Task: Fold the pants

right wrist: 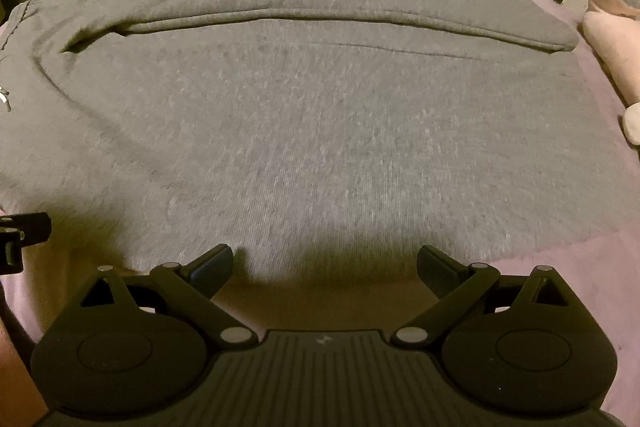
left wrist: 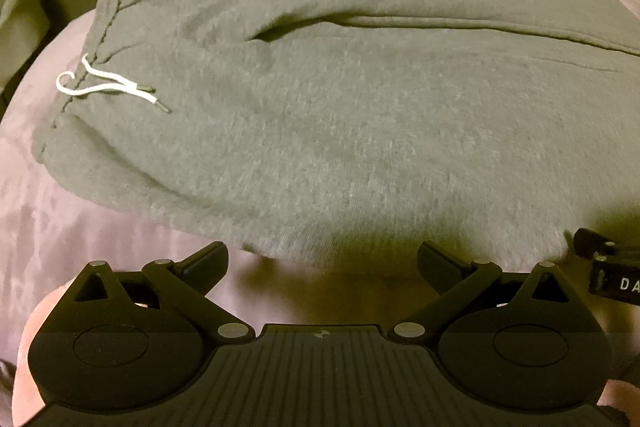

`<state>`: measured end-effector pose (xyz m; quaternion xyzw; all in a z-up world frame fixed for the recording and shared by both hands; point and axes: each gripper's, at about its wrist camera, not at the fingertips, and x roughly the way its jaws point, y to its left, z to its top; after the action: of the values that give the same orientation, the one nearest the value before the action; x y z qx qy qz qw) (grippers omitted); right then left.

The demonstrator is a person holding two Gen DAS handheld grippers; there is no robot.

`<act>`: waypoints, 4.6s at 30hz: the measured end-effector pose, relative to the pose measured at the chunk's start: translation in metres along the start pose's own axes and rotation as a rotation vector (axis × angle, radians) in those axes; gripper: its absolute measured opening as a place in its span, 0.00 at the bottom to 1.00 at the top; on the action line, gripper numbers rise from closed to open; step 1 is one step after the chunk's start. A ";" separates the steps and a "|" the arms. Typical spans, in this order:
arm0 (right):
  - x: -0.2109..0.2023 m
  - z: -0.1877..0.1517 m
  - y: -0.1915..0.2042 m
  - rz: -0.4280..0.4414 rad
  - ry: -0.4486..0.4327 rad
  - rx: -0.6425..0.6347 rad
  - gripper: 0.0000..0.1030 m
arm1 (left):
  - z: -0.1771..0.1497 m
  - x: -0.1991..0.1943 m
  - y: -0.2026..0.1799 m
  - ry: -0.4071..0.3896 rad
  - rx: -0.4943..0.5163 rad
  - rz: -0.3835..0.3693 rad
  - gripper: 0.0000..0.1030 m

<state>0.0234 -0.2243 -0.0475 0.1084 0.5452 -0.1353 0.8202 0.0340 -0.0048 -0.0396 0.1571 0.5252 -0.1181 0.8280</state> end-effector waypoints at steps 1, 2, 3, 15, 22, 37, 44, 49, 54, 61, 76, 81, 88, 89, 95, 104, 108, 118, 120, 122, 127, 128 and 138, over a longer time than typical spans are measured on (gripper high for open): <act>-0.001 0.001 0.000 -0.001 -0.005 0.001 0.96 | 0.000 0.000 0.000 -0.001 0.002 0.001 1.00; -0.001 0.002 -0.001 0.000 -0.007 0.002 0.96 | 0.000 0.000 -0.001 -0.001 0.003 0.001 1.00; -0.001 0.003 -0.002 0.001 -0.009 0.004 0.96 | 0.000 0.000 0.000 -0.002 0.004 0.002 1.00; 0.007 0.013 -0.030 0.102 -0.015 0.152 0.96 | 0.003 0.004 0.005 -0.014 -0.019 -0.011 1.00; 0.016 0.097 -0.062 0.151 -0.091 0.278 0.96 | 0.029 0.000 0.017 -0.196 -0.090 0.020 1.00; 0.170 0.337 -0.129 -0.019 -0.019 0.640 0.95 | 0.045 0.080 0.028 -0.294 -0.243 0.014 1.00; 0.215 0.377 -0.146 -0.031 -0.050 0.696 0.95 | 0.043 0.092 0.014 -0.299 -0.163 0.093 1.00; 0.232 0.373 -0.150 -0.146 -0.031 0.694 0.76 | 0.044 0.095 0.014 -0.313 -0.172 0.100 1.00; 0.213 0.358 -0.169 -0.034 -0.080 0.691 0.10 | 0.044 0.096 0.013 -0.326 -0.172 0.101 1.00; 0.124 0.259 -0.195 0.181 -0.262 0.688 0.04 | 0.045 0.096 0.022 -0.319 -0.221 0.050 1.00; 0.052 0.020 -0.171 0.132 -0.256 0.626 0.44 | 0.057 0.076 0.042 -0.289 -0.240 0.040 1.00; 0.067 0.016 -0.149 -0.021 -0.317 0.490 0.86 | 0.112 0.053 0.079 -0.392 -0.289 0.114 1.00; 0.087 0.007 -0.136 -0.066 -0.399 0.379 0.96 | 0.267 0.098 0.151 -0.257 -0.328 -0.066 1.00; 0.087 0.009 -0.141 -0.054 -0.391 0.382 0.95 | 0.283 0.110 0.162 -0.218 -0.370 -0.077 1.00; 0.059 0.017 -0.153 -0.076 -0.433 0.427 0.95 | 0.350 0.178 0.210 -0.040 -0.524 -0.008 1.00; 0.058 0.036 -0.143 -0.070 -0.387 0.315 0.95 | 0.362 0.228 0.194 0.074 -0.463 0.090 0.75; 0.054 0.057 -0.151 -0.135 -0.403 0.298 0.90 | 0.356 0.213 0.185 0.037 -0.435 0.085 0.35; 0.109 0.109 -0.130 -0.198 -0.252 0.026 0.65 | 0.353 0.194 0.196 0.008 -0.469 0.053 0.16; 0.109 0.115 -0.137 -0.170 -0.260 0.054 0.46 | 0.349 0.187 0.202 0.002 -0.470 0.036 0.14; 0.102 0.124 -0.153 -0.169 -0.254 0.137 0.07 | 0.343 0.175 0.208 -0.006 -0.473 0.021 0.13; 0.072 0.145 -0.214 0.055 -0.271 0.459 0.05 | 0.324 0.123 0.233 -0.078 -0.529 -0.067 0.12; 0.057 0.151 -0.226 0.100 -0.316 0.512 0.05 | 0.319 0.103 0.239 -0.116 -0.542 -0.090 0.12; -0.086 0.040 -0.338 0.445 -0.677 0.863 0.04 | 0.141 -0.043 0.279 -0.378 -0.539 -0.270 0.16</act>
<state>-0.0892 -0.5460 0.0370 0.4949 0.1132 -0.1967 0.8388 0.2341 0.1997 0.0940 -0.1627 0.3912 -0.1106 0.8990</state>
